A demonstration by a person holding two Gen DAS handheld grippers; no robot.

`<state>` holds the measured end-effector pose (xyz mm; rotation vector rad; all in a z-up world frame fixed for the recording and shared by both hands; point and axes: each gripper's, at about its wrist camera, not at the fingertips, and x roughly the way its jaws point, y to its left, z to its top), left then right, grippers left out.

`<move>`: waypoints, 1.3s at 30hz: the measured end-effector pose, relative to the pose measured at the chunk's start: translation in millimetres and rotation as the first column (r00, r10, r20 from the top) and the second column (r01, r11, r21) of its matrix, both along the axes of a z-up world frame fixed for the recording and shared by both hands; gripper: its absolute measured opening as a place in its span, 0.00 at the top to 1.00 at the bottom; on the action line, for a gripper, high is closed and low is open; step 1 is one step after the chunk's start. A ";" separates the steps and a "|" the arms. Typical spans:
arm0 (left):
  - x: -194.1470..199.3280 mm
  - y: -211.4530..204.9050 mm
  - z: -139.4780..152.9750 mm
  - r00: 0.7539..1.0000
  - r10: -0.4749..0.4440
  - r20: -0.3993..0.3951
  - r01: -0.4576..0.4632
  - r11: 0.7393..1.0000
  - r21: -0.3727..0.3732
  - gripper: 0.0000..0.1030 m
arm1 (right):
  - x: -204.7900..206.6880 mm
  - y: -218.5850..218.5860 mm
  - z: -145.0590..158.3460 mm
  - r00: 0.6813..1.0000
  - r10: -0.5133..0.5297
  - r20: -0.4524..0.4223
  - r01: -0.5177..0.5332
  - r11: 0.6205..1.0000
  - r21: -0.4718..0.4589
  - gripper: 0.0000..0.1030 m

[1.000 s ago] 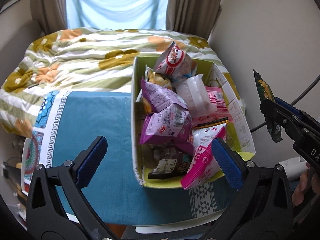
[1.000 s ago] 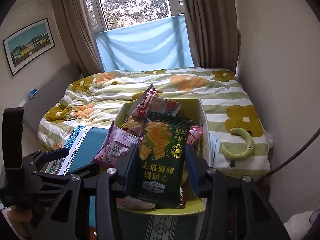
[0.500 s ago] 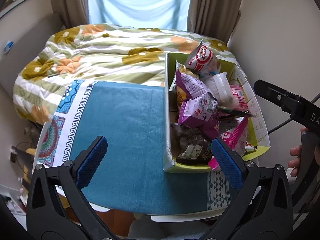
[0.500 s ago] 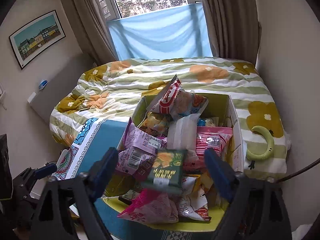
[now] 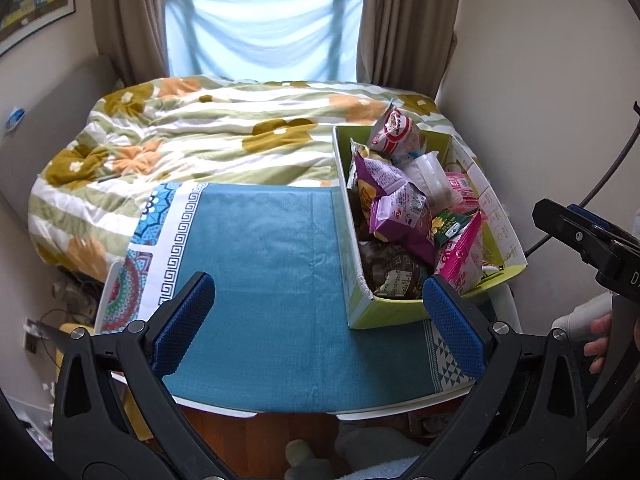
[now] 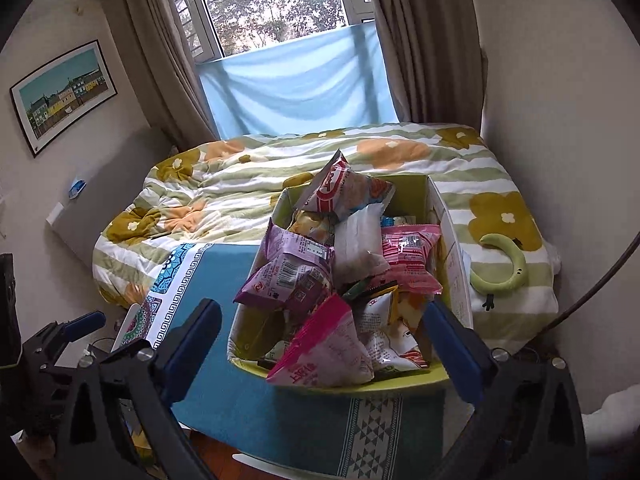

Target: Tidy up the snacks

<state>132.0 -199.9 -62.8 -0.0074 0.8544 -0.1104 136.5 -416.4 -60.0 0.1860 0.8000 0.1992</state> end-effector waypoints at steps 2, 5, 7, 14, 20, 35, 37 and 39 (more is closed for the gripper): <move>-14.5 9.8 14.8 0.999 -0.010 0.042 0.010 1.000 0.006 0.00 | -16.2 6.9 12.0 0.999 -0.015 0.029 0.016 1.000 -0.008 0.02; -37.3 25.6 38.3 0.993 -0.010 0.119 0.006 1.000 0.029 0.00 | -43.0 22.3 34.1 0.996 -0.034 0.087 0.037 0.999 -0.036 0.02; -54.1 36.4 50.9 0.986 -0.008 0.168 0.001 0.999 0.039 0.00 | -62.9 33.5 47.0 0.990 -0.049 0.136 0.059 0.996 -0.068 0.02; -102.3 72.3 79.9 0.959 0.004 0.284 -0.017 0.999 0.043 0.00 | -113.4 66.0 65.4 0.976 -0.101 0.193 0.131 0.980 -0.150 0.01; -125.4 87.1 85.9 0.946 -0.006 0.323 -0.016 0.998 0.063 0.00 | -138.0 84.4 69.1 0.969 -0.124 0.216 0.162 0.973 -0.165 0.01; -135.3 94.5 83.2 0.945 -0.013 0.328 -0.002 0.999 0.045 0.00 | -149.9 99.9 72.2 0.964 -0.139 0.227 0.179 0.970 -0.166 0.01; -134.5 94.7 83.3 0.944 -0.013 0.329 -0.002 0.999 0.045 0.00 | -150.1 100.6 72.5 0.964 -0.141 0.226 0.181 0.969 -0.167 0.01; -133.6 94.2 82.9 0.944 -0.012 0.330 -0.003 0.999 0.045 0.00 | -149.4 101.7 72.8 0.965 -0.141 0.223 0.180 0.970 -0.165 0.01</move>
